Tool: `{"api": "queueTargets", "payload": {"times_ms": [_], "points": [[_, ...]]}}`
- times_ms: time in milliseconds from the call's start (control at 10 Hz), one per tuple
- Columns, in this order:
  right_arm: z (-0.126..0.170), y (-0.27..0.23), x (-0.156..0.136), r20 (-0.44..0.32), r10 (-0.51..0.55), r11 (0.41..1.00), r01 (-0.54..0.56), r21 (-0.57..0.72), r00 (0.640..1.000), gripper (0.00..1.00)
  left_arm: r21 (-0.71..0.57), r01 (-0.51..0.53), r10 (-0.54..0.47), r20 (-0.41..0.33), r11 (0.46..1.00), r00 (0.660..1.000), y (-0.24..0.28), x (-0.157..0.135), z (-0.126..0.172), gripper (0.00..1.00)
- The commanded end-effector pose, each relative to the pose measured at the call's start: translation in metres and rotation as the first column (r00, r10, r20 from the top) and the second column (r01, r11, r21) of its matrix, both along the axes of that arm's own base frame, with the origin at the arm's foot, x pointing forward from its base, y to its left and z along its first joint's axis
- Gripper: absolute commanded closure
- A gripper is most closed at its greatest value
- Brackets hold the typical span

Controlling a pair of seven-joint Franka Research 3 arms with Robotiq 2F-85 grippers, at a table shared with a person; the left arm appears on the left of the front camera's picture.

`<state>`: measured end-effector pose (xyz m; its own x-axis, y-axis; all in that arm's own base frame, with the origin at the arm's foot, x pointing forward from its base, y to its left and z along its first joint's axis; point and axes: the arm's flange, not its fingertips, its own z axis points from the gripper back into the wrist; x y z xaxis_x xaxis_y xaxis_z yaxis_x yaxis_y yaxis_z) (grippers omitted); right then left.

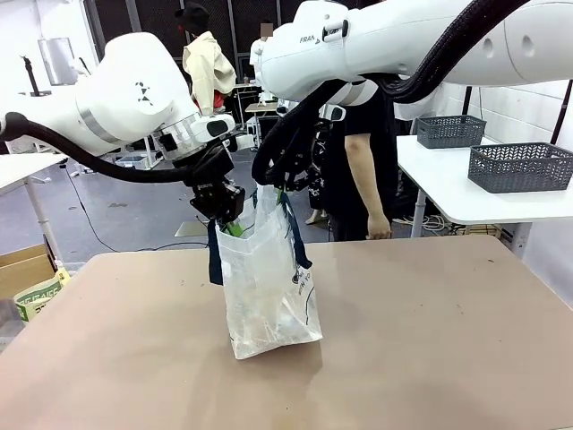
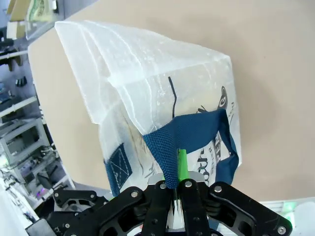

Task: Transfer purchased items from the store into the shopping bag.
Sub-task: Move the Reusable shopping bag to the right side of the table.

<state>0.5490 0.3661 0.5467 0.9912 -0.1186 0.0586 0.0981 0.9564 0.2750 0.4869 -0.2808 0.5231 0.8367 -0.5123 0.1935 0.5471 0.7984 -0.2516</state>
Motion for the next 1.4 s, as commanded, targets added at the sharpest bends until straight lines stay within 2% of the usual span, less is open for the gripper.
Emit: {"api": "queueTargets", "payload": {"times_ms": [0,100,200,300,500,600,900,1300], "points": [[-0.001,0.005,-0.003,0.003,-0.066,0.998,0.066,-0.008,0.998,1.0,0.056,-0.144,0.145,-0.018,0.988,0.989,-0.013,-0.002,0.009,1.0],[-0.002,0.003,-0.003,0.003,-0.066,0.998,0.066,-0.01,0.998,1.0,0.043,-0.203,0.203,-0.006,0.978,0.979,-0.014,-0.005,0.009,1.0],[-0.003,-0.001,-0.004,0.019,-0.027,0.999,0.028,-0.046,0.999,1.0,0.02,-0.074,0.075,-0.009,0.997,0.997,-0.004,-0.001,0.004,1.0],[0.0,0.002,-0.001,-0.011,-0.037,0.999,0.037,0.003,0.999,1.0,0.02,-0.074,0.075,-0.009,0.997,0.997,-0.004,-0.001,0.004,1.0],[0.0,0.001,-0.001,-0.005,-0.036,0.999,0.036,-0.007,0.999,1.0,0.046,-0.23,0.232,-0.039,0.972,0.972,-0.013,-0.003,0.006,1.0],[-0.001,0.002,0.002,-0.025,-0.086,0.996,0.086,0.026,0.996,1.0,0.035,-0.317,0.319,-0.083,0.948,0.944,-0.016,-0.001,0.007,1.0],[0.001,0.005,0.007,-0.037,-0.124,0.989,0.127,0.076,0.992,1.0,-0.031,-0.284,0.282,-0.046,0.958,0.958,-0.028,-0.011,0.012,1.0],[0.001,0.012,0.016,-0.053,-0.138,0.986,0.142,0.09,0.989,1.0,-0.062,-0.28,0.277,-0.046,0.958,0.96,-0.03,-0.015,0.016,1.0]]}}
